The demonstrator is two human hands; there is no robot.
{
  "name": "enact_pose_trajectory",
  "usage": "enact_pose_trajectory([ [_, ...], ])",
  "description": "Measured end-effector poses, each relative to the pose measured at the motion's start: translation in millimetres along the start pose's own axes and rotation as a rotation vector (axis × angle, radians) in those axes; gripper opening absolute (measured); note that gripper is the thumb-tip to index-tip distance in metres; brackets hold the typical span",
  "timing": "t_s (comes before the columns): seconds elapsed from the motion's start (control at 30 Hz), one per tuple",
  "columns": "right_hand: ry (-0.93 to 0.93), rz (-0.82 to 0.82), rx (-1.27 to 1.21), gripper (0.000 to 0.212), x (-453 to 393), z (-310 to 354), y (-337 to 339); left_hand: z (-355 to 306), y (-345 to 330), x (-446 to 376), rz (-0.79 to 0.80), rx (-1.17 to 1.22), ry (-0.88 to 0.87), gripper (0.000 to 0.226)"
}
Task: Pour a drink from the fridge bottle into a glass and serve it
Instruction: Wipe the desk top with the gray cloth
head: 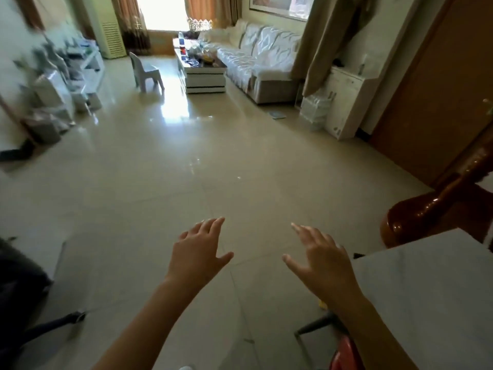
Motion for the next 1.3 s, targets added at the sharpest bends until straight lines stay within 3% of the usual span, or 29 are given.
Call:
enact_pose_trajectory([
  [0.4, 0.315, 0.143, -0.060, 0.065, -159.4, 211.0, -108.4, 244.0, 9.0, -13.0, 0.038, -0.157, 0.345, 0.080],
  [0.6, 0.556, 0.260, -0.070, 0.063, -221.7, 320.7, -162.8, 346.0, 15.4, 9.2, 0.020, -0.166, 0.555, 0.078],
  [0.83, 0.793, 0.380, -0.098, 0.056, -287.2, 424.5, -216.0, 428.8, 9.8, 23.5, 0.005, -0.119, 0.839, 0.076],
  [1.3, 1.202, 0.627, -0.064, 0.055, -435.9, 609.7, -314.8, 578.7, 1.3, -31.9, -0.001, -0.125, 1.251, 0.075],
])
Point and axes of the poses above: each hand's wrist, its own x-axis away from the middle knuckle, its own y-axis out of the back of the hand, z = x × y, the point moved 1 cm from there along -x, towards the middle knuckle, and after that the axes turned 8 degrees about -x, right-handed, at the moved point
